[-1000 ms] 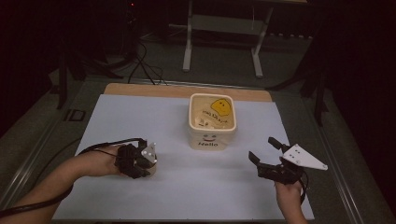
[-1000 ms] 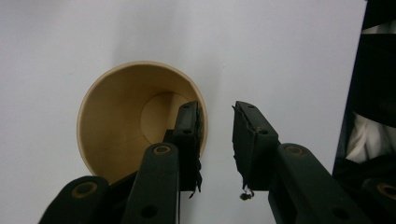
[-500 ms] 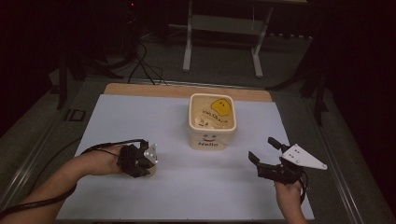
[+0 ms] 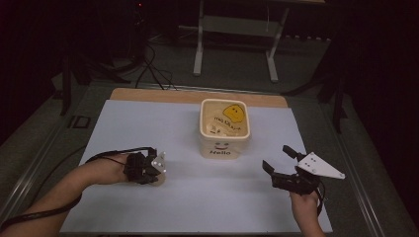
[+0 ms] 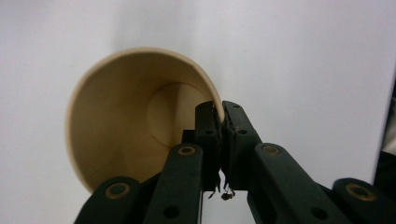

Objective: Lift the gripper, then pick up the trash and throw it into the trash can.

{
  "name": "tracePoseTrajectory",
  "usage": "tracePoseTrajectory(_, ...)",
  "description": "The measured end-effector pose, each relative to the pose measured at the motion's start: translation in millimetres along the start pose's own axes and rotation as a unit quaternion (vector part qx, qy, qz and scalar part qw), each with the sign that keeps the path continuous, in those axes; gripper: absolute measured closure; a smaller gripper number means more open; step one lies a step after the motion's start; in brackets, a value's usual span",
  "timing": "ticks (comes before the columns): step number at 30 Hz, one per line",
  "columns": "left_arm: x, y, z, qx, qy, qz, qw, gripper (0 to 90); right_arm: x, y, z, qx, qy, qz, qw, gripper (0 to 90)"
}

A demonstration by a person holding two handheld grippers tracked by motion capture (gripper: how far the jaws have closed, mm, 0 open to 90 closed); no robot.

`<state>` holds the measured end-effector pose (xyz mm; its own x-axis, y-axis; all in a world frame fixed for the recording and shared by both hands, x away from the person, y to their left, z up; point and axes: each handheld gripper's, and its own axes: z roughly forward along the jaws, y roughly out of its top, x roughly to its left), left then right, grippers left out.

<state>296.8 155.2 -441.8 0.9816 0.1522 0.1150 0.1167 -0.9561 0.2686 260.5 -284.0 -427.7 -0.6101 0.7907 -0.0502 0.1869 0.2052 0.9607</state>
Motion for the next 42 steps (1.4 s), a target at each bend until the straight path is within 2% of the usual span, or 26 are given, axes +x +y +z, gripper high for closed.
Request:
tracePoseTrajectory(3,1.2,-2.1,-5.1,-0.014,0.008,0.018,0.9997,87.7,0.2,0.0,0.1,0.0,0.0,0.001,1.0,12.7)
tracePoseTrajectory(5,1.6,-2.6,-8.8,-0.02,-0.001,0.023,0.9995,88.0,0.2,0.0,0.1,0.0,0.0,0.001,1.0,12.7)
tracePoseTrajectory(9,0.9,-4.3,-15.3,-0.026,-0.003,0.033,0.9991,88.5,0.0,-0.1,0.2,0.0,0.0,0.002,1.0,12.6)
tracePoseTrajectory(14,3.0,-7.2,-25.3,-0.037,-0.023,0.012,0.999,88.7,-0.2,0.1,0.0,-0.001,0.001,0.002,1.0,12.7)
tracePoseTrajectory(19,4.4,-9.9,-34.6,-0.039,-0.033,0.008,0.9987,88.9,-0.1,0.3,-0.2,-0.002,0.001,0.003,1.0,12.7)
tracePoseTrajectory(21,3.7,-9.8,-39.2,-0.041,-0.029,0.008,0.9987,89.0,-0.1,0.4,-0.2,-0.002,0.001,0.004,1.0,12.7)
tracePoseTrajectory(22,2.8,-9.0,-45.0,-0.042,-0.024,0.013,0.9987,89.0,-0.2,0.4,-0.1,-0.002,0.001,0.004,1.0,13.2)
tracePoseTrajectory(23,2.9,-8.2,-48.4,-0.042,-0.028,0.015,0.9986,89.1,0.2,0.6,-0.2,-0.002,0.0,0.004,1.0,13.2)
tracePoseTrajectory(26,2.2,-5.3,-59.0,-0.043,-0.025,0.018,0.9986,89.1,0.7,1.0,-0.2,-0.003,0.001,0.002,1.0,13.2)
tracePoseTrajectory(27,1.9,-4.2,-62.5,-0.044,-0.018,0.022,0.9986,89.1,0.6,1.1,-0.2,-0.003,0.001,0.003,1.0,13.2)
tracePoseTrajectory(28,1.9,-4.2,-62.5,-0.044,-0.018,0.022,0.9986,89.1,0.6,1.1,-0.2,-0.003,0.001,0.003,1.0,13.2)
tracePoseTrajectory(29,2.1,-1.9,-69.3,-0.045,-0.02,0.021,0.9986,89.1,0.7,1.4,-0.6,-0.005,0.002,0.003,1.0,13.2)
tracePoseTrajectory(31,2.0,-0.7,-72.4,-0.045,-0.015,0.024,0.9986,89.1,0.8,1.5,-0.8,-0.004,0.001,0.002,1.0,13.1)
tracePoseTrajectory(34,3.0,2.3,-80.6,-0.049,-0.018,0.026,0.9983,89.1,0.8,1.9,-1.2,-0.006,0.001,0.004,1.0,12.9)
tracePoseTrajectory(39,5.4,10.9,-90.9,-0.035,-0.015,0.035,0.9987,89.1,1.2,2.3,-0.3,-0.006,0.009,0.002,0.9999,12.5)
tracePoseTrajectory(42,6.2,14.3,-94.8,-0.039,-0.014,0.041,0.9983,89.1,1.3,2.6,0.3,-0.006,0.013,0.001,0.9999,12.5)
